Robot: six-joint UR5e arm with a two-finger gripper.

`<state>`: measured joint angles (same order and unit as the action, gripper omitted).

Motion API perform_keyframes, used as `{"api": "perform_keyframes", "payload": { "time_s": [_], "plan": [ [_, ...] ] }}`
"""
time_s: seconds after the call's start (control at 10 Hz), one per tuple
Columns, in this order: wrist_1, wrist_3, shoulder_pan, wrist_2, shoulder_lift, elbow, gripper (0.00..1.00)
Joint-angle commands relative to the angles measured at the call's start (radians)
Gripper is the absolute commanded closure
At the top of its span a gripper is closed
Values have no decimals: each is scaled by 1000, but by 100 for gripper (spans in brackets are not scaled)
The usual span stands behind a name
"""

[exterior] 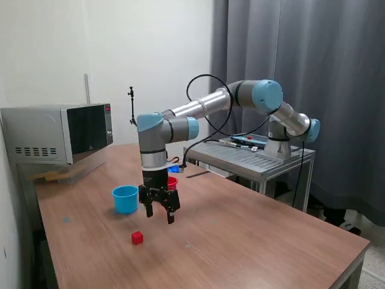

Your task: Place red objects in the red bin, and blue objects in the blue bin.

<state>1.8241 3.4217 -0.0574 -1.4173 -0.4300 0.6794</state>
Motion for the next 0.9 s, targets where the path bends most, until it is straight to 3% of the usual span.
{"api": "perform_keyframes", "payload": {
  "time_s": [0.0,0.8],
  "plan": [
    [0,-2,1,-5,30,-43,0],
    [148,-85,14,-17,92,-101,0]
  ]
}}
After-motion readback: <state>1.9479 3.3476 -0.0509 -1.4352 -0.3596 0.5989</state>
